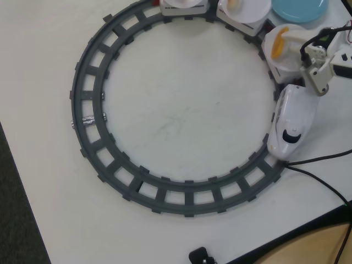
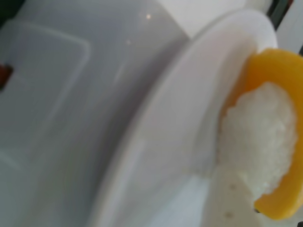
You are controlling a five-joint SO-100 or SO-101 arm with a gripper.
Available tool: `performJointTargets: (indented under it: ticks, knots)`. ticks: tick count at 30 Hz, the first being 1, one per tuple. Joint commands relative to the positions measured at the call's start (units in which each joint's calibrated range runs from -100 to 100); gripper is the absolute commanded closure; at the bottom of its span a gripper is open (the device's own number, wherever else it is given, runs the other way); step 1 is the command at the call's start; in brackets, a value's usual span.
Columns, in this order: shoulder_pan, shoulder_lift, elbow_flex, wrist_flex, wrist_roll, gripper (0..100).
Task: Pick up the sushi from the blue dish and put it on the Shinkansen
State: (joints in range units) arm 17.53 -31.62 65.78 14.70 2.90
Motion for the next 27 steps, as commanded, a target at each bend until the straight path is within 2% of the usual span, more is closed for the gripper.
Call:
performJointTargets:
  ticks: [1,6,10,17,22,27]
  knots:
    - [-0.3,-2.2,-2.7,0.1,1.1,85]
    - [0.5,-2.3,-3.1,0.1,1.5,85]
    - [4.7,-3.0,-5.4,0.1,0.8,85]
    - [12.6,-12.9,-4.1,0.1,-7.1,85]
    - [13.8,-23.1,5.9,0.0,-6.7,85]
    - [14.1,-34.0,24.0,-0.9,-6.3,85]
